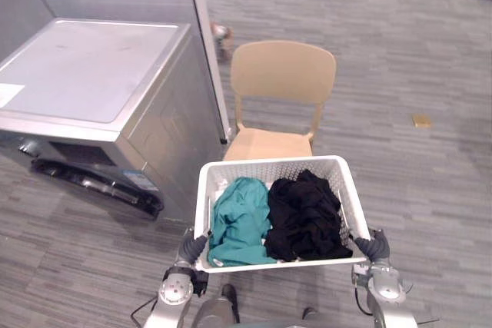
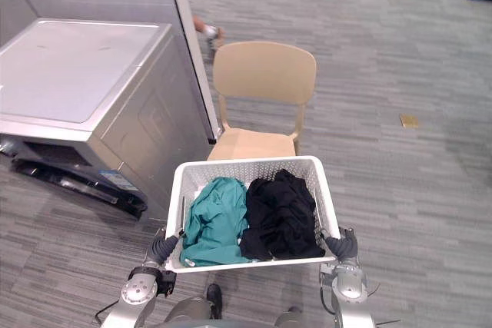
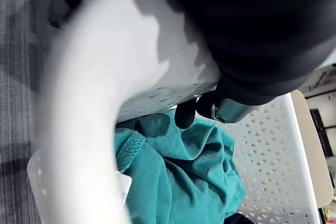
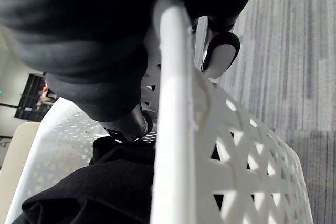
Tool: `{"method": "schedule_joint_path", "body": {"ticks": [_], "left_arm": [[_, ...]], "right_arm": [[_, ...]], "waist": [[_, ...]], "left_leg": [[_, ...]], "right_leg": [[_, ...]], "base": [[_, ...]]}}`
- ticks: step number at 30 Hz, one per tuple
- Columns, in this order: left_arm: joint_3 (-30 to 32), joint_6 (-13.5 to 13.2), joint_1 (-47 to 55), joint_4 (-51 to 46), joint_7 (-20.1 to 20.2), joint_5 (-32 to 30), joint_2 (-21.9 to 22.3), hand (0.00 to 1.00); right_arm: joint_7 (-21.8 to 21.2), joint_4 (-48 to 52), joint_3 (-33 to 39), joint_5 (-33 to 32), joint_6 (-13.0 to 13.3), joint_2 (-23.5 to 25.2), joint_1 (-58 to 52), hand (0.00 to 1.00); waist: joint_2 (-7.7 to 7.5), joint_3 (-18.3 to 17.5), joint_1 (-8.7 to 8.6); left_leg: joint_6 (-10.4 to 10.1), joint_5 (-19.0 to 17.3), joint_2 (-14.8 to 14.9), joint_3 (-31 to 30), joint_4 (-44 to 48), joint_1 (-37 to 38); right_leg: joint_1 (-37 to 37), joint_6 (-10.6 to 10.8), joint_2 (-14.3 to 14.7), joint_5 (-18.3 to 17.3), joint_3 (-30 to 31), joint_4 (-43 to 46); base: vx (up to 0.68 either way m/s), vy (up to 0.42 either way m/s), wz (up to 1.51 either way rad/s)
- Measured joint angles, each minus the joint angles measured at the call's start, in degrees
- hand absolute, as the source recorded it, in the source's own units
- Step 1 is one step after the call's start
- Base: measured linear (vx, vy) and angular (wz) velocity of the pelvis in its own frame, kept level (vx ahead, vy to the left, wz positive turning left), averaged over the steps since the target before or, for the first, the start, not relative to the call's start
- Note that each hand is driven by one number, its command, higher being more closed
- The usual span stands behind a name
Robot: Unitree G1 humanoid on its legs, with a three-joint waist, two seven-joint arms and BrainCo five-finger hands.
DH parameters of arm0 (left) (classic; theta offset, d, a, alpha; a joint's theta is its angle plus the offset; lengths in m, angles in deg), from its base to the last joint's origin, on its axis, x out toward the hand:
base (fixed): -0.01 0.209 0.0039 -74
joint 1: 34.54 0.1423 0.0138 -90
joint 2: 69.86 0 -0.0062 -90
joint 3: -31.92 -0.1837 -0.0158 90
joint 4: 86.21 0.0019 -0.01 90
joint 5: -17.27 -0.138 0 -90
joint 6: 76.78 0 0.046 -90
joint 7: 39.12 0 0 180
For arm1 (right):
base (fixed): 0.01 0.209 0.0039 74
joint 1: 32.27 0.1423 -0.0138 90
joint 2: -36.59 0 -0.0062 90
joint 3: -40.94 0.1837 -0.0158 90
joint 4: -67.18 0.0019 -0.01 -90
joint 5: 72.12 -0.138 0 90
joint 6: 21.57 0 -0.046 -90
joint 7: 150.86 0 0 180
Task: Pick up the laundry basket with both hands and put the clothes into the washing machine.
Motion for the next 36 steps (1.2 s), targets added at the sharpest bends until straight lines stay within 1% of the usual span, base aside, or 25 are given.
{"method": "schedule_joint_path", "body": {"ticks": [1, 2, 3, 4, 5, 6, 7, 9, 10, 12, 13, 14, 15, 16, 18, 21, 24, 26, 28, 31, 32, 33, 35, 36], "left_arm": [[0.2, -0.1, -5.0, 1.7, -1.4, 0.1, -0.5, 1.0], [0.3, -0.2, -10.4, 4.2, -2.8, 0.2, -0.9, 1.0], [0.3, -0.2, -12.7, 5.2, -3.5, 0.5, -1.1, 1.0], [0.4, -0.2, -17.1, 7.3, -4.5, 0.7, -1.8, 1.0], [0.4, -0.1, -21.9, 9.7, -5.4, 1.1, -2.9, 1.0], [0.3, -0.1, -24.3, 10.9, -6.0, 1.1, -3.3, 1.0], [0.1, -0.1, -28.7, 13.0, -6.7, 1.1, -4.4, 1.0], [0.3, 0.0, -38.2, 17.6, -7.9, 1.9, -6.8, 1.0], [0.4, 0.0, -39.5, 18.3, -8.0, 2.1, -7.1, 1.0], [0.9, 0.0, -48.5, 23.1, -8.7, 3.2, -8.7, 1.0], [1.4, 0.0, -50.1, 23.9, -8.7, 3.5, -8.9, 1.0], [2.6, -0.1, -52.7, 24.8, -8.8, 3.6, -8.9, 0.0], [3.3, -0.1, -54.7, 25.1, -9.5, 3.9, -8.8, 0.0], [3.8, -0.1, -55.7, 25.5, -10.0, 4.5, -8.6, 0.0], [6.6, -0.1, -58.2, 26.6, -11.7, 5.5, -7.7, 0.0], [9.0, -0.1, -58.5, 26.7, -13.2, 5.7, -7.2, 0.0], [10.2, -0.1, -60.5, 27.8, -14.7, 5.7, -7.1, 0.0], [11.2, -0.1, -61.8, 28.3, -14.8, 5.7, -7.0, 0.0], [11.2, -0.1, -62.6, 28.3, -14.7, 5.7, -6.3, 0.0], [11.2, -0.2, -62.7, 28.3, -14.6, 5.7, -4.1, 0.0], [10.6, -0.2, -62.7, 28.3, -13.9, 5.6, -2.7, 0.0], [10.6, -0.2, -62.7, 28.3, -13.6, 5.6, -2.2, 0.0], [10.5, -0.2, -62.7, 27.9, -13.4, 5.6, -1.7, 0.0], [10.6, -0.4, -62.4, 26.3, -13.5, 5.6, -2.2, 0.0]], "right_arm": [[1.1, -0.7, 0.0, -0.4, 0.3, -0.6, 3.9, 1.0], [2.5, -2.1, 0.0, -0.8, 0.3, -1.5, 8.1, 1.0], [3.0, -2.6, 0.0, -1.1, 0.3, -1.8, 9.9, 1.0], [4.2, -3.6, 0.0, -1.6, 0.4, -2.5, 13.6, 1.0], [5.3, -4.4, 0.0, -2.4, 0.3, -3.3, 17.1, 1.0], [6.0, -4.7, 0.0, -2.7, 0.3, -3.6, 18.8, 1.0], [6.9, -5.5, 0.2, -3.3, 0.3, -3.9, 22.3, 1.0], [8.9, -8.8, 0.3, -5.0, 0.3, -4.4, 30.6, 1.0], [9.1, -9.1, 0.4, -5.1, 0.3, -4.5, 31.6, 1.0], [11.0, -11.7, 0.6, -7.1, 0.3, -5.1, 39.7, 1.0], [11.3, -12.0, 0.6, -7.4, 0.3, -5.4, 41.2, 1.0], [11.7, -12.4, 0.6, -8.1, 0.5, -6.0, 43.7, 1.0], [12.3, -12.4, 0.6, -9.1, 0.6, -6.6, 45.6, 0.0], [12.6, -12.4, 0.6, -9.4, 0.7, -6.8, 46.4, 0.0], [12.8, -12.4, 0.6, -10.4, 1.0, -6.5, 48.6, 0.0], [12.7, -12.4, 0.4, -11.3, 1.3, -5.7, 49.6, 0.0], [12.7, -12.3, 0.4, -11.8, 1.8, -5.6, 50.7, 0.0], [12.8, -12.3, 0.4, -12.0, 1.9, -5.6, 52.0, 0.0], [12.4, -11.5, 0.0, -12.4, 2.5, -5.4, 52.2, 0.0], [11.1, -8.7, -1.5, -12.9, 3.1, -3.3, 52.2, 0.0], [10.7, -8.1, -2.7, -13.0, 3.5, -1.9, 52.2, 0.0], [10.6, -8.1, -2.9, -13.0, 3.6, -1.3, 52.1, 0.0], [10.6, -7.6, -2.8, -13.0, 3.7, 0.0, 51.7, 0.0], [10.8, -4.8, -2.8, -12.8, 3.8, 0.2, 49.9, 0.0]], "waist": [[0.04, 2.2, -0.11], [0.02, 3.6, -0.08], [0.06, 3.9, -0.07], [0.07, 5.4, -0.1], [-0.03, 8.0, 0.0], [-0.01, 9.0, 0.1], [-0.05, 10.1, 0.31], [-0.04, 10.5, 0.44], [-0.03, 10.5, 0.48], [0.1, 10.8, 0.93], [0.08, 10.8, 1.11], [0.09, 10.8, 1.29], [0.08, 10.8, 1.42], [0.08, 10.8, 1.55], [-0.14, 11.0, 1.82], [-0.15, 11.0, 1.81], [-0.16, 11.0, 1.88], [-0.17, 11.0, 1.84], [-0.23, 11.1, 1.87], [-0.23, 11.1, 1.91], [-0.24, 11.1, 1.96], [-0.25, 11.1, 1.97], [-0.32, 11.1, 1.99], [-0.39, 11.2, 2.11]], "left_leg": [[0.3, 0.2, 0.1, 0.1, 1.0, -3.0], [0.8, 0.5, 0.2, 0.2, 2.2, -6.8], [0.9, 0.6, 0.3, 0.3, 2.8, -8.9], [1.4, 1.0, 0.8, 0.5, 3.7, -11.8], [1.8, 1.3, 0.8, 0.9, 3.9, -12.9], [1.9, 1.4, 0.8, 0.9, 4.3, -13.7], [2.2, 1.6, 1.0, 1.1, 5.0, -15.6], [2.6, 2.6, 0.9, 1.1, 5.0, -19.7], [2.6, 2.8, 0.9, 1.0, 5.0, -20.1], [2.7, 3.8, 1.1, 1.0, 4.9, -23.0], [2.6, 4.0, 1.2, 0.9, 4.9, -23.6], [2.5, 4.2, 1.3, 0.6, 4.9, -24.6], [2.4, 4.3, 1.4, 0.3, 4.9, -25.6], [2.3, 4.4, 1.6, 0.1, 4.9, -26.1], [1.8, 4.7, 2.2, -0.2, 4.8, -27.0], [1.2, 5.1, 2.6, 0.1, 4.5, -27.0], [1.2, 5.1, 3.4, 0.0, 4.4, -27.2], [1.1, 5.2, 3.9, 0.0, 4.4, -27.3], [0.0, 5.9, 4.1, 0.1, 4.3, -27.2], [0.0, 5.9, 4.5, 0.0, 4.4, -27.1], [0.0, 5.9, 4.7, 0.0, 4.4, -27.0], [0.0, 5.9, 4.8, 0.0, 4.4, -26.9], [0.0, 5.9, 4.9, 0.1, 4.4, -26.7], [0.0, 5.9, 4.9, 0.2, 4.3, -26.7]], "right_leg": [[-3.3, 0.1, 0.0, 0.2, 0.3, 1.1], [-7.5, 0.3, 0.1, 0.3, 1.1, 2.8], [-9.8, 0.3, 0.2, 0.3, 1.4, 3.6], [-12.9, 0.6, 0.1, 0.5, 1.6, 4.7], [-14.4, 0.8, 0.0, 0.6, 1.8, 5.7], [-15.3, 0.8, 0.0, 0.5, 1.9, 6.4], [-17.8, 0.8, 0.0, 0.6, 2.2, 7.8], [-22.4, 1.0, 0.0, 0.7, 2.2, 9.2], [-22.8, 1.0, 0.0, 0.7, 2.2, 9.3], [-25.8, 1.3, 0.1, 1.1, 2.1, 9.5], [-26.3, 1.3, 0.2, 1.2, 2.1, 9.5], [-27.2, 1.3, 0.3, 1.2, 1.8, 9.5], [-27.9, 1.1, 0.4, 1.4, 1.5, 9.5], [-28.2, 0.9, 0.4, 1.5, 1.4, 9.5], [-29.0, 0.4, 1.0, 1.9, 1.0, 9.5], [-29.0, 0.4, 1.2, 1.9, 0.6, 9.5], [-29.0, 0.3, 1.9, 1.9, -0.2, 9.6], [-29.0, 0.2, 2.2, 2.0, -0.6, 9.8], [-29.0, 0.1, 2.3, 2.0, -1.1, 10.2], [-28.7, 0.1, 2.7, 2.0, -1.7, 10.5], [-28.4, 0.1, 2.9, 2.0, -1.7, 10.5], [-28.3, 0.1, 2.9, 2.0, -1.8, 10.5], [-28.2, 0.0, 3.0, 1.9, -1.8, 10.7], [-28.2, -0.6, 3.0, 1.5, -1.8, 10.8]], "base": [[-0.16, 0.093, -0.17], [-0.18, 0.086, -0.15], [-0.17, 0.063, -0.12], [-0.15, 0.037, -0.07], [-0.12, 0.028, -0.05], [-0.11, 0.021, -0.06], [-0.08, 0.014, -0.05], [-0.07, 0.003, 0.0], [-0.05, -0.006, 0.03], [-0.06, -0.02, 0.0], [-0.05, -0.03, 0.01], [-0.02, -0.032, 0.04], [0.01, -0.021, 0.06], [0.02, -0.01, 0.06], [0.0, 0.0, 0.0], [0.04, -0.046, -0.01], [0.03, -0.044, 0.01], [0.01, -0.032, 0.02], [0.0, -0.037, 0.07], [-0.01, -0.025, 0.05], [-0.02, -0.011, 0.05], [-0.03, -0.012, 0.06], [-0.02, -0.009, 0.01], [-0.03, -0.013, -0.01]]}}
